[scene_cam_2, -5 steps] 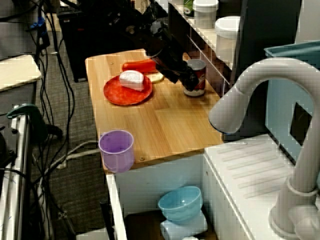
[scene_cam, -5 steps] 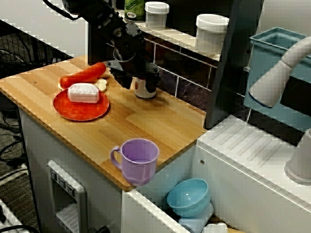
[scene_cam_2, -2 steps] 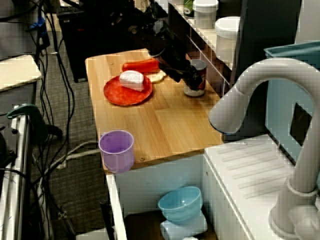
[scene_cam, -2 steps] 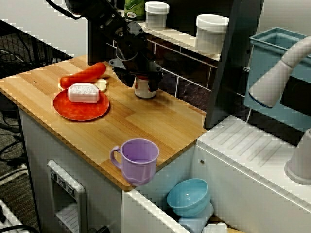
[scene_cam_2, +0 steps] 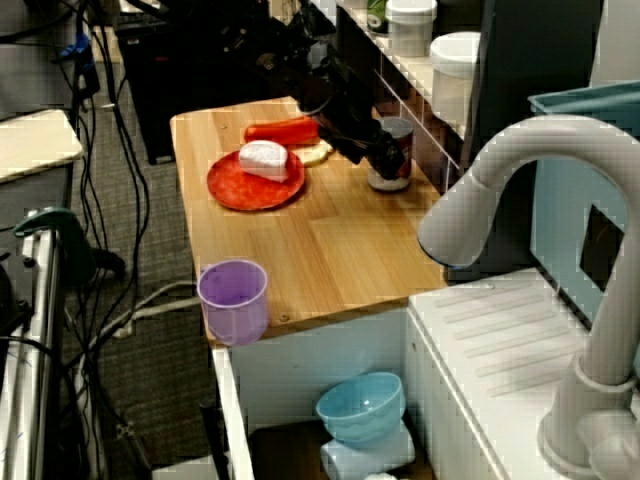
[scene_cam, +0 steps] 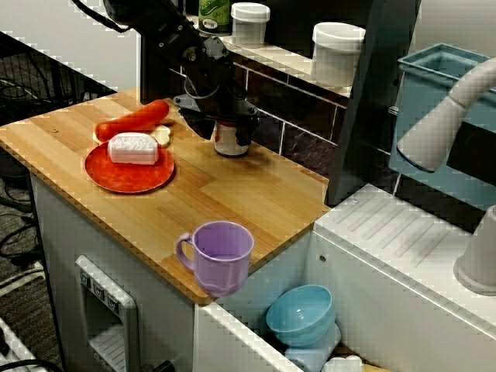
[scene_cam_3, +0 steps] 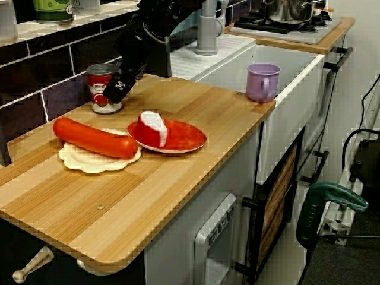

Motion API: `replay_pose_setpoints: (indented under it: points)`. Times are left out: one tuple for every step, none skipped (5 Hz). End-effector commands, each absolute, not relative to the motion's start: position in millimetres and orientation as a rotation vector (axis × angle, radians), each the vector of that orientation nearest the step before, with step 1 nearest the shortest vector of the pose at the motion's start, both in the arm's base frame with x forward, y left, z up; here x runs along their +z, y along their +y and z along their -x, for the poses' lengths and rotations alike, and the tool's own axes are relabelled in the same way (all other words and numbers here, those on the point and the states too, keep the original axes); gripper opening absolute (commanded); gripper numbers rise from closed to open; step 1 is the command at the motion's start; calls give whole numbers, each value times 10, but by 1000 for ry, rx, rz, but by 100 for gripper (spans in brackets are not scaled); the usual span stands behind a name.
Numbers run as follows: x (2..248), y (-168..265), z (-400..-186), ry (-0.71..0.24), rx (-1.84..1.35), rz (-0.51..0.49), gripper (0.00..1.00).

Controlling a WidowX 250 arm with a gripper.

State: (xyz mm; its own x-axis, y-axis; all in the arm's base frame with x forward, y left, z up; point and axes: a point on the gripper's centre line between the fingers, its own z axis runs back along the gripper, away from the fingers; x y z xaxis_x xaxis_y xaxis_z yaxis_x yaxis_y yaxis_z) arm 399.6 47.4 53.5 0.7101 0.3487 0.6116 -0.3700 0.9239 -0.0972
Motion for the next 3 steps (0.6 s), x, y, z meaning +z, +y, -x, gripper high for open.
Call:
replay_pose_setpoints:
  points:
    - [690, 483, -4059, -737, 399, -37, 100]
    - [696, 483, -4081, -736, 400, -39, 100]
    - [697, 487, -4097, -736, 401, -41, 100]
